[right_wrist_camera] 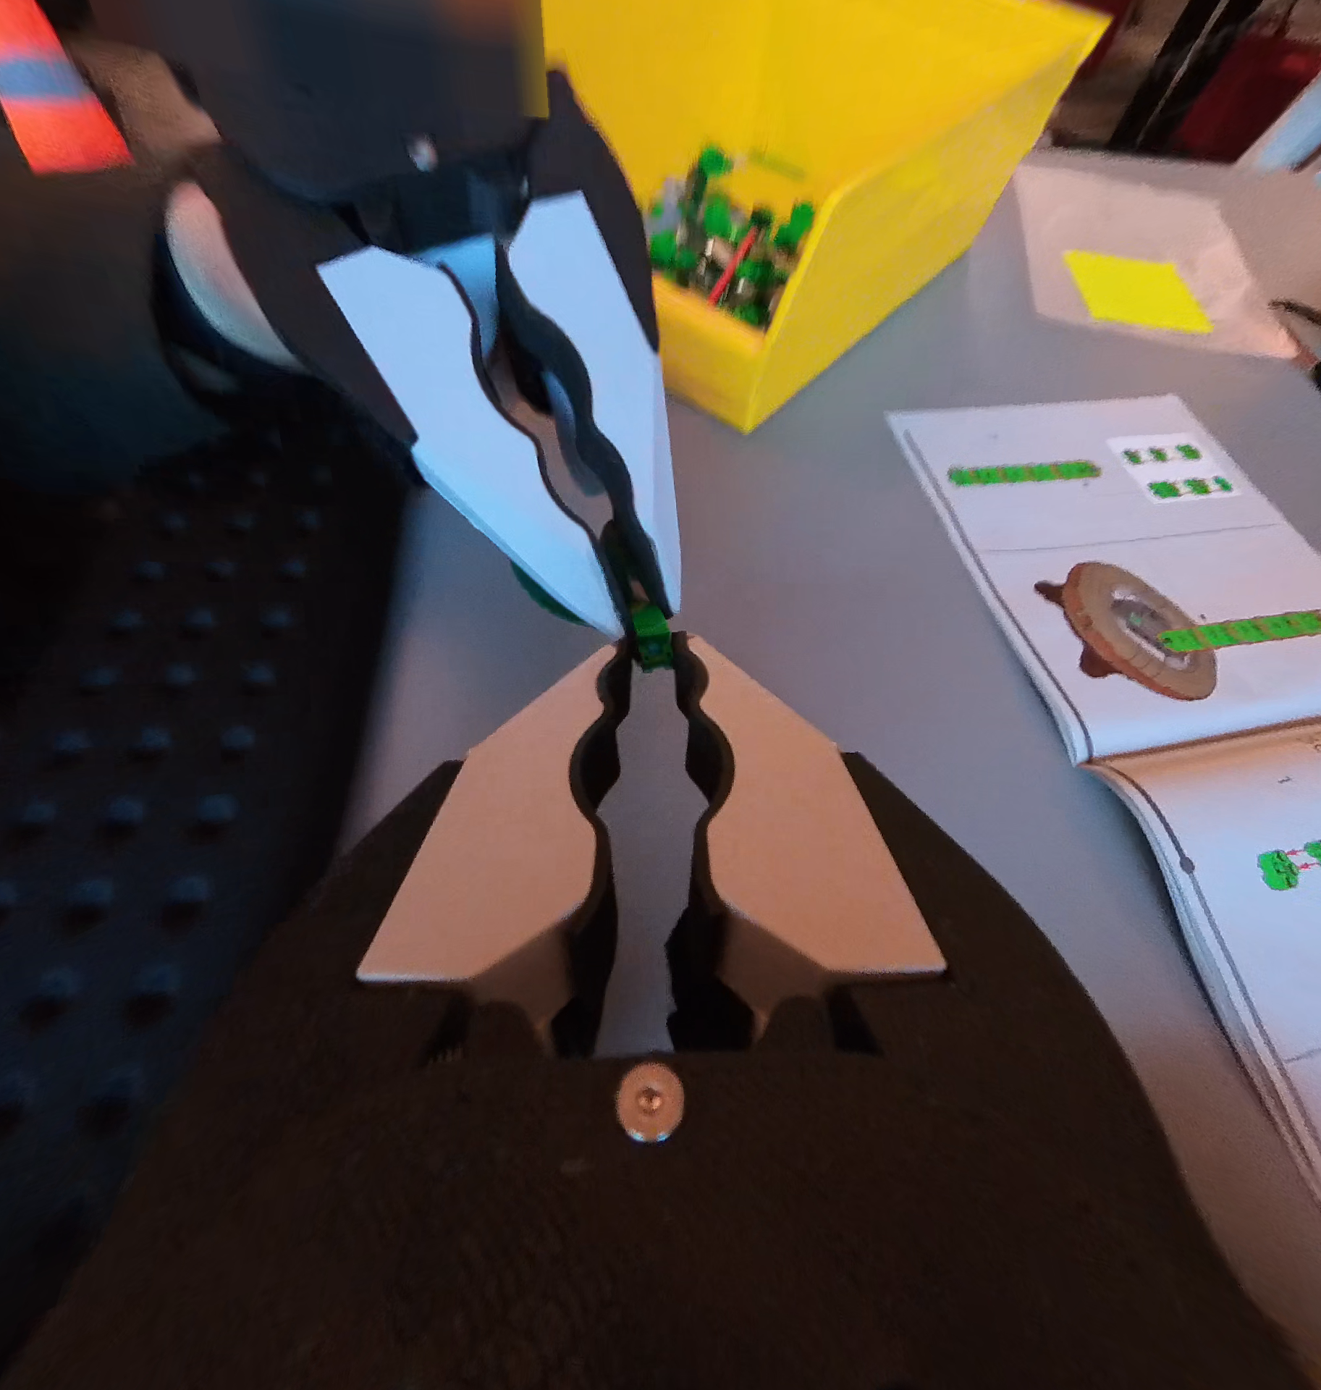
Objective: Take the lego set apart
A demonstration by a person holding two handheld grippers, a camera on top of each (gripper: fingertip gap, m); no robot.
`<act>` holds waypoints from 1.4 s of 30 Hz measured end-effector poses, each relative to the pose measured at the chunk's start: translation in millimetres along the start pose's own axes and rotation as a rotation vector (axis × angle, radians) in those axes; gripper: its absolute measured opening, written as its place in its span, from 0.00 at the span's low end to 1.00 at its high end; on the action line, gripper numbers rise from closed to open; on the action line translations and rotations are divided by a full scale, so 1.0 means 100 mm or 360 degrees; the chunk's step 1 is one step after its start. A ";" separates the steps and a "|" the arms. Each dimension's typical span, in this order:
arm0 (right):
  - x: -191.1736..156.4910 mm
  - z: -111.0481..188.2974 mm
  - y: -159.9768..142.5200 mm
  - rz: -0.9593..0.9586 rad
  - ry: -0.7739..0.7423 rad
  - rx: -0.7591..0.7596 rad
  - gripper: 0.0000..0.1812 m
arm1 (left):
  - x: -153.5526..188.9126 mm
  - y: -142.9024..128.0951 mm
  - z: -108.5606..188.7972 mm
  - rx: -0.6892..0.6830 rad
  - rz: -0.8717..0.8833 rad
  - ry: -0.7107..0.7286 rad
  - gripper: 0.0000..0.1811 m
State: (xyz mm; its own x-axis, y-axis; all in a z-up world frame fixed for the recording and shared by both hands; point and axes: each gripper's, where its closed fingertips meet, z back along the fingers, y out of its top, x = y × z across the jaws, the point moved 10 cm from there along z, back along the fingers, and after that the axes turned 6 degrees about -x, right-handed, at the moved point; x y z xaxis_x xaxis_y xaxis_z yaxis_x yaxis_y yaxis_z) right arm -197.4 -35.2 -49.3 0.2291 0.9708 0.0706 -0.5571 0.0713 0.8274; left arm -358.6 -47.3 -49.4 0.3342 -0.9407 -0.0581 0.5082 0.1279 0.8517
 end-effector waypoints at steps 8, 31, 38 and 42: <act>0.21 0.16 0.07 -0.0768 0.0367 0.0803 0.10 | -0.32 0.03 0.33 0.0656 0.0803 -0.0555 0.03; 0.12 0.10 0.10 -0.0800 0.0710 0.0630 0.04 | -0.25 0.04 0.26 0.0656 0.0846 -0.0781 0.06; 0.10 0.10 0.10 -0.0769 0.0729 0.0614 0.04 | -0.21 0.06 0.25 0.0590 0.0756 -0.0748 0.03; 0.10 0.09 0.09 -0.0795 0.0766 0.0664 0.04 | -0.21 0.06 0.25 0.0597 0.0773 -0.0782 0.03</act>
State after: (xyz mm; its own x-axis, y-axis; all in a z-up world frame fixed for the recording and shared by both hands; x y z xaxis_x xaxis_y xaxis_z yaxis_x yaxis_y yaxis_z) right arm -192.6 -27.2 -35.8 -0.0492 0.8458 -0.5313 -0.1139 0.5237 0.8443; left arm -382.4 -34.3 -30.0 0.0166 -0.8488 0.5284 0.0636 0.5283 0.8467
